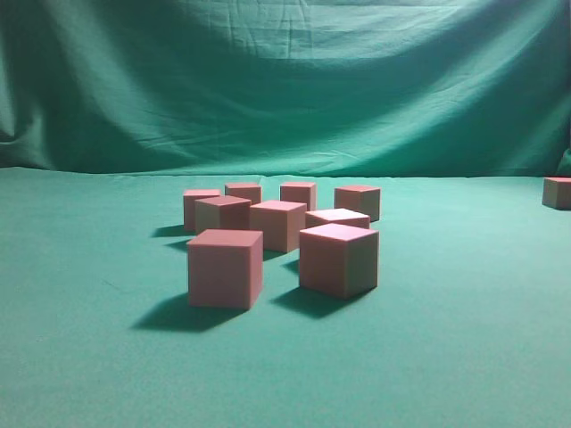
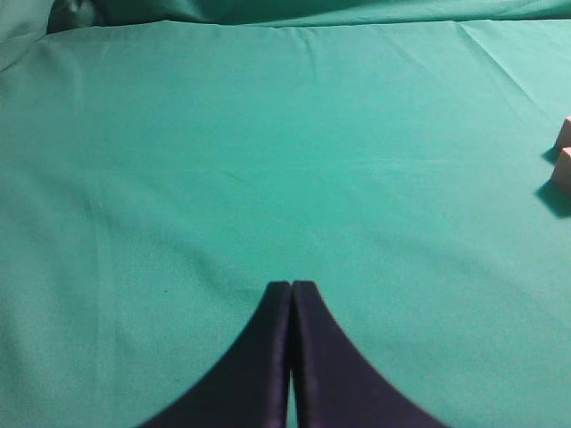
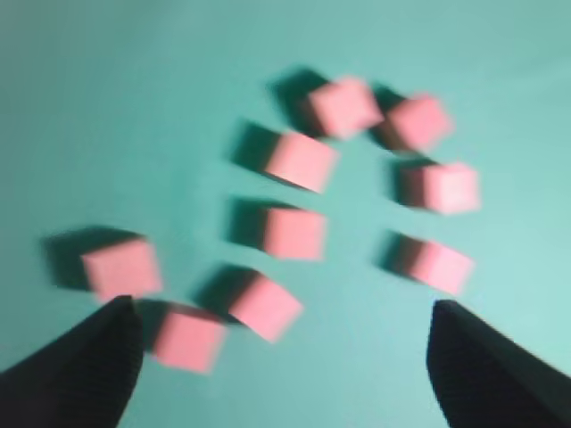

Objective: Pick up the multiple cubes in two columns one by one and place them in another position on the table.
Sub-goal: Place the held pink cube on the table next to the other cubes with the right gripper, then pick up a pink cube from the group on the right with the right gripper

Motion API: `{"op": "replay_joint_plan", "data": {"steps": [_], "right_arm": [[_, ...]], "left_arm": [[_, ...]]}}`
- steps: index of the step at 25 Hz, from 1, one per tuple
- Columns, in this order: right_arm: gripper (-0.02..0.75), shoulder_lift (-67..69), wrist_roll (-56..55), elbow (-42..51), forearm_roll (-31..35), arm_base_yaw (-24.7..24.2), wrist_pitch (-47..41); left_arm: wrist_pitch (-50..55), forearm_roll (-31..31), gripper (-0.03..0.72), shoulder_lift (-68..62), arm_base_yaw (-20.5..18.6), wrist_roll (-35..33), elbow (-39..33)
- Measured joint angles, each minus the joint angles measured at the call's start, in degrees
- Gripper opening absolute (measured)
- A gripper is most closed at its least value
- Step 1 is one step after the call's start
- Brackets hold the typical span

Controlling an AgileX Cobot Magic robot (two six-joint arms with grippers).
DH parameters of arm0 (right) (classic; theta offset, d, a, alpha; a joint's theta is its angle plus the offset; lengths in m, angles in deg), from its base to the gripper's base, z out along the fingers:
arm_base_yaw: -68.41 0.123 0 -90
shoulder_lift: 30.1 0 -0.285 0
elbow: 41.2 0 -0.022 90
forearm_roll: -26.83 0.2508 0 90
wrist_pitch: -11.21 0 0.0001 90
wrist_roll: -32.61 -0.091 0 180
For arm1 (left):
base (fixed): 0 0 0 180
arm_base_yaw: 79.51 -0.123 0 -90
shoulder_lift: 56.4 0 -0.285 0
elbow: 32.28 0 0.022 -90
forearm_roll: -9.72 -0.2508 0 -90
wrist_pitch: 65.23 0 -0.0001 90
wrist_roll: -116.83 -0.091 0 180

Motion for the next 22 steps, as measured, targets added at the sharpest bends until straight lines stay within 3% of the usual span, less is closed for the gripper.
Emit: {"op": "replay_joint_plan", "data": {"steps": [3,5,10,13,16,22], "right_arm": [[0.621,-3.04,-7.92,-1.61,-12.47,-0.64,-2.91],[0.621,-5.66,-13.76,-1.70,-17.39,-2.96,-3.22],[0.621,-10.48,-21.45,-1.70,-18.71,-15.96,-3.78],[0.621,-11.12,-21.99,-1.94,-13.13,-26.40,-4.02],[0.621,-10.88,-20.31,-1.94,-3.40,-36.89,-4.42],[0.621,-5.33,-13.91,-1.94,12.13,-51.30,-4.11]], "left_arm": [[0.00,0.00,0.000,0.00,0.00,0.00,0.00],[0.00,0.00,0.000,0.00,0.00,0.00,0.00],[0.00,0.00,0.000,0.00,0.00,0.00,0.00],[0.00,0.00,0.000,0.00,0.00,0.00,0.00],[0.00,0.00,0.000,0.00,0.00,0.00,0.00],[0.00,0.00,0.000,0.00,0.00,0.00,0.00]]}}
